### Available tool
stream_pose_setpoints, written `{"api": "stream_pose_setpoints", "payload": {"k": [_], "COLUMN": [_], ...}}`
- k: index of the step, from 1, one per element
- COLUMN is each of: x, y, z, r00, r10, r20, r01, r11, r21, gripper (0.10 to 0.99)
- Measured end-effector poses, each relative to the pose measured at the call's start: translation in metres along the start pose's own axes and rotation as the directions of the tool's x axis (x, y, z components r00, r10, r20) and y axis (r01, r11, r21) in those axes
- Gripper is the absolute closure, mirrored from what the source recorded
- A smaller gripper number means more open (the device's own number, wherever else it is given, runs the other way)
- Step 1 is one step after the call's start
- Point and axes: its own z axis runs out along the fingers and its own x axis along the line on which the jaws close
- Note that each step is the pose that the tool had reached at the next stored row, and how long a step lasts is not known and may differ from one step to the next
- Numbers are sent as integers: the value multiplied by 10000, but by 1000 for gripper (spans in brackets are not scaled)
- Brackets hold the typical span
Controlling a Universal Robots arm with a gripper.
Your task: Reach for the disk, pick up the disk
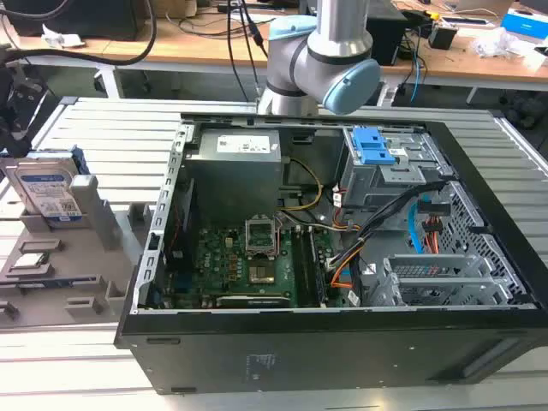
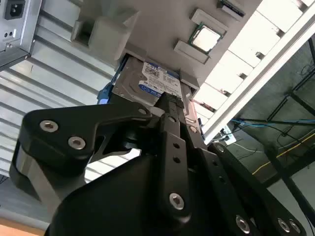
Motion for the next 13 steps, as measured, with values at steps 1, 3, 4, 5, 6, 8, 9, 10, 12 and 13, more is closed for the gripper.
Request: {"api": "stream_pose_setpoints", "payload": {"k": [1, 3, 4, 5, 6, 8, 9, 10, 12, 13], "x": [0, 0, 0, 0, 0, 0, 0, 0, 0, 0], "y": [0, 0, 0, 0, 0, 0, 0, 0, 0, 0], "z": [0, 0, 0, 0, 0, 0, 0, 0, 0, 0], "r00": [10000, 9977, 9964, 9953, 9929, 9872, 9806, 9731, 9598, 9538], "r10": [-66, -679, -848, -966, -1189, -1597, -1960, -2302, -2804, -3002], "r20": [-3, -26, -32, -36, -45, -61, -75, -88, -107, -115], "r01": [66, 679, 848, 966, 1189, 1597, 1960, 2302, 2804, 3002], "r11": [10000, 9977, 9964, 9953, 9929, 9872, 9806, 9731, 9599, 9539], "r21": [0, 0, -1, -2, -2, -4, -6, -9, -13, -16], "gripper": [980, 980, 980, 980, 980, 980, 980, 980, 980, 980]}}
